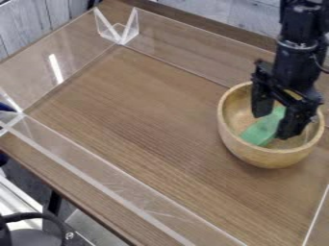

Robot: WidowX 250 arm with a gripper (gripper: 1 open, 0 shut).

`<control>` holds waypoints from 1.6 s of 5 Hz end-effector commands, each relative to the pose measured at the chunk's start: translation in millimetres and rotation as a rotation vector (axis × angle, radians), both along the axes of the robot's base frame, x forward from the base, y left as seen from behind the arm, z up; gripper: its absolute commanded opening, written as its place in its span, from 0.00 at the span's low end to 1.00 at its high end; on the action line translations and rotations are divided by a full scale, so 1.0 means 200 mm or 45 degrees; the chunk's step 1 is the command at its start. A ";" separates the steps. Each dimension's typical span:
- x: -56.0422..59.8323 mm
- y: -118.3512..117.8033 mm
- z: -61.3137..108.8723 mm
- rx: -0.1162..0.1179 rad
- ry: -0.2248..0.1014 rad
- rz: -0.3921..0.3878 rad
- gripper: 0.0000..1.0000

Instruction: Put the green block in the brown bowl

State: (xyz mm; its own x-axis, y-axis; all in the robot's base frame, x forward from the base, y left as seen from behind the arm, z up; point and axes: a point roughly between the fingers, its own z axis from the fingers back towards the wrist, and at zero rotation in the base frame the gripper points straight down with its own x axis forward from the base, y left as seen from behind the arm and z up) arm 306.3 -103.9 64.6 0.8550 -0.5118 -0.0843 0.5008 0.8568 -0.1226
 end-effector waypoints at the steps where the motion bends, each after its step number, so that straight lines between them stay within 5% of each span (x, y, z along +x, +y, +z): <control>1: 0.04 -0.01 0.09 0.008 -0.121 0.055 1.00; 3: 0.05 0.05 0.12 0.047 -0.189 0.107 1.00; 6: 0.08 0.09 0.14 0.030 -0.251 0.112 1.00; 8: 0.03 0.18 0.40 0.018 -0.347 0.193 1.00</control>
State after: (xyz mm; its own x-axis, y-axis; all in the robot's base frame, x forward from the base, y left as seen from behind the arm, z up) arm 305.6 -68.4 127.6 0.9204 -0.3799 0.0925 0.3818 0.9242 -0.0032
